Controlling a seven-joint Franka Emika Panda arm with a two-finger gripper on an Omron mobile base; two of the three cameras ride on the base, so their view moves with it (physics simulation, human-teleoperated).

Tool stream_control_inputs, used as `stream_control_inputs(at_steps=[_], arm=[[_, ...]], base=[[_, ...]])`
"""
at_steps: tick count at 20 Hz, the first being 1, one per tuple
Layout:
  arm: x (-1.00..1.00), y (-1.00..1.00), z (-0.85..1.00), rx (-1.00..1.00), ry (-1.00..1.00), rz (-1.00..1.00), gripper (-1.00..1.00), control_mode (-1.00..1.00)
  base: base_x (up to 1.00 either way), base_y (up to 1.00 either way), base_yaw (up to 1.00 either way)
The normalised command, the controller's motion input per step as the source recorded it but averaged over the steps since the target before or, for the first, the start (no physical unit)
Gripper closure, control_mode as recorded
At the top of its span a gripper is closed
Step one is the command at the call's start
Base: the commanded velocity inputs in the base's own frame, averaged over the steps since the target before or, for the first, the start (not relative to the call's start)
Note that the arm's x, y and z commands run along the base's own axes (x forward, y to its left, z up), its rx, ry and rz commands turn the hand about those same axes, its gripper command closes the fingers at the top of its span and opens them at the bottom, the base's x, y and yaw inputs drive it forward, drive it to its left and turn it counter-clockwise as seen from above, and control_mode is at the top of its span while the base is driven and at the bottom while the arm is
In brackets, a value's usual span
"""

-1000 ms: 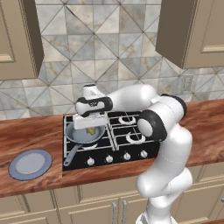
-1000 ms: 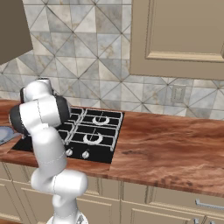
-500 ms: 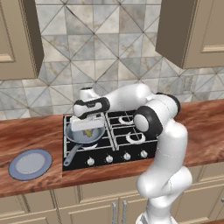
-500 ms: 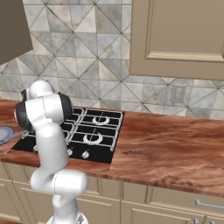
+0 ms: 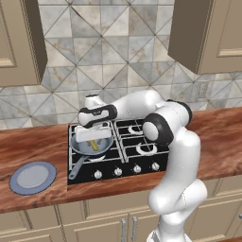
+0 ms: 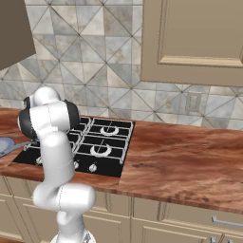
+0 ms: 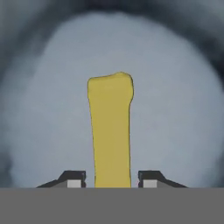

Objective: Pick up the butter stick and place it in the pan. Then turn on the burner for the pan.

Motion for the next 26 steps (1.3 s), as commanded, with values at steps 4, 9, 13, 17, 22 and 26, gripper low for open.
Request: stream_control_inputs(at_steps=[4,9,13,17,22,26], arm=[[0.0,0.0,0.0,0.0,0.0,0.0,-1.0,-1.0],[-0.04,0.0,0.24,0.0,0.0,0.0,-1.0,-1.0],[-0.29,0.0,0.47,0.0,0.0,0.0,-1.0,-1.0],[-0.48,-0.1,0.42,0.0,0.0,-0.01,-1.0,-1.0],[-0.73,-0.2,0.21,0.0,0.0,0.0,-1.0,-1.0],[-0.76,-0.3,0.13,0.0,0.0,0.0,-1.0,-1.0]], base=[[0.0,0.0,0.0],[0.0,0.0,0.0],[0.0,0.0,0.0],[0.0,0.0,0.0],[0.0,0.0,0.0],[0.0,0.0,0.0]])
